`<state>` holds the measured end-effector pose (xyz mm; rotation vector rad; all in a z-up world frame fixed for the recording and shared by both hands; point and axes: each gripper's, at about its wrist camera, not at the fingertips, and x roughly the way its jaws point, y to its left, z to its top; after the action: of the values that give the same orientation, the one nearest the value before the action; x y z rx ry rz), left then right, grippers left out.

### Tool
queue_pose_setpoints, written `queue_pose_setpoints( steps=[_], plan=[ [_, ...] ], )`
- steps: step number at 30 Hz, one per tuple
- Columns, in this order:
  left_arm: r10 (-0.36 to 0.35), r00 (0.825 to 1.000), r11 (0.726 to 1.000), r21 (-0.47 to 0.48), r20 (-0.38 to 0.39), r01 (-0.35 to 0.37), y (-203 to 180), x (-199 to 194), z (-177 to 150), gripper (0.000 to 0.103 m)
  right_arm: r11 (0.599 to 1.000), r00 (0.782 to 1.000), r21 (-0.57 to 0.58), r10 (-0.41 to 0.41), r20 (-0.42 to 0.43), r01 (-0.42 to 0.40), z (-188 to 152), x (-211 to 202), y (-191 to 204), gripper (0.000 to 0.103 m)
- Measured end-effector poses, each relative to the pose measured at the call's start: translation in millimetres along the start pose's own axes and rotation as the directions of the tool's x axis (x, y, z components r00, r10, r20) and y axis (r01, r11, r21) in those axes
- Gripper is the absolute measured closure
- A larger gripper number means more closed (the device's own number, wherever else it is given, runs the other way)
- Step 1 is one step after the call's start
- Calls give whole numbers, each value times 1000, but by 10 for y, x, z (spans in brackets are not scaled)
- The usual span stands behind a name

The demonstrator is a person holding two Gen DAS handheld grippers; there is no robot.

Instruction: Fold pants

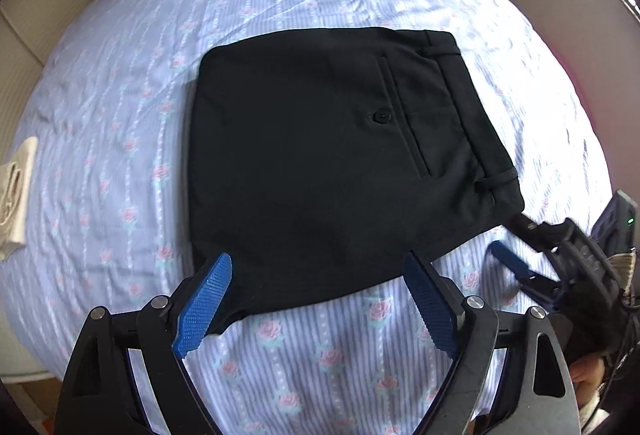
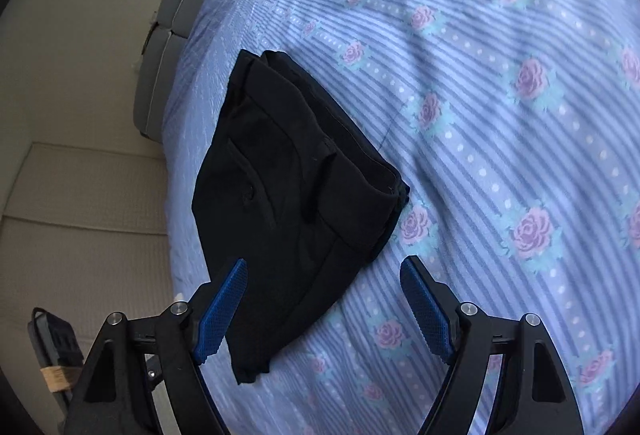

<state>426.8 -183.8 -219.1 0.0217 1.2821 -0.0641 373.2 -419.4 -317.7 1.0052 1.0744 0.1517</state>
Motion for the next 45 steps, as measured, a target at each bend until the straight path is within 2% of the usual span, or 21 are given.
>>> queue_pose_setpoints(
  steps=[5, 10, 14, 17, 18, 21, 24, 26, 28, 31, 33, 35, 37, 39, 42, 45],
  plan=[
    [-57, 998, 998, 17, -20, 57, 19, 282, 7, 15, 999, 997, 20, 42, 63, -44, -101, 228, -148, 23],
    [-119, 991, 993, 5, -55, 119, 126, 561, 18, 15, 993, 987, 45, 100, 129, -106, -28, 374, -205, 23],
    [-147, 989, 989, -5, -34, 147, 281, 682, 64, 15, 995, 981, 7, 97, 166, -100, 18, 494, -119, 24],
    [-163, 987, 987, -12, -8, 162, 407, 733, 113, 15, 996, 977, -43, 84, 197, -77, 100, 631, -13, 27],
    [-166, 986, 986, -15, 2, 166, 458, 744, 136, 15, 997, 975, -47, 73, 208, -64, 126, 660, 2, 30],
    [-171, 985, 985, -29, 23, 172, 626, 763, 224, 15, 998, 974, -56, 3, 227, 10, 130, 689, 60, 47],
    [-199, 979, 977, -71, 40, 201, 855, 757, 344, 15, 998, 977, -23, -45, 210, 52, 160, 648, 161, 56],
    [-211, 976, 972, -93, 59, 216, 1010, 746, 434, 15, 991, 972, -28, -123, 199, 131, 176, 658, 277, 60],
    [-218, 973, 970, -96, 78, 225, 1133, 741, 511, 15, 969, 950, -54, -222, 221, 239, 144, 680, 442, 62],
    [-239, 966, 966, -80, 100, 248, 1322, 784, 664, 15, 916, 896, -90, -356, 267, 391, 94, 761, 645, 62],
    [-287, 952, 951, -89, 111, 297, 1488, 851, 749, 15, 890, 869, -97, -402, 288, 445, 77, 808, 721, 62],
    [-349, 930, 925, -115, 117, 361, 1663, 933, 820, 15, 886, 864, -95, -413, 288, 455, 95, 837, 727, 62],
    [-425, 898, 886, -151, 114, 439, 1841, 1030, 843, 17, 895, 871, -79, -403, 280, 440, 106, 809, 676, 61],
    [-497, 863, 851, -144, 89, 505, 1920, 1128, 842, 20, 897, 870, -61, -405, 283, 437, 98, 787, 659, 61],
    [-579, 813, 805, -113, 64, 583, 1947, 1287, 891, 27, 863, 839, -92, -450, 306, 496, 35, 825, 738, 61],
    [-628, 775, 768, -112, 61, 631, 1951, 1417, 993, 37, 857, 832, -80, -465, 301, 508, 54, 863, 769, 61]
  ],
)
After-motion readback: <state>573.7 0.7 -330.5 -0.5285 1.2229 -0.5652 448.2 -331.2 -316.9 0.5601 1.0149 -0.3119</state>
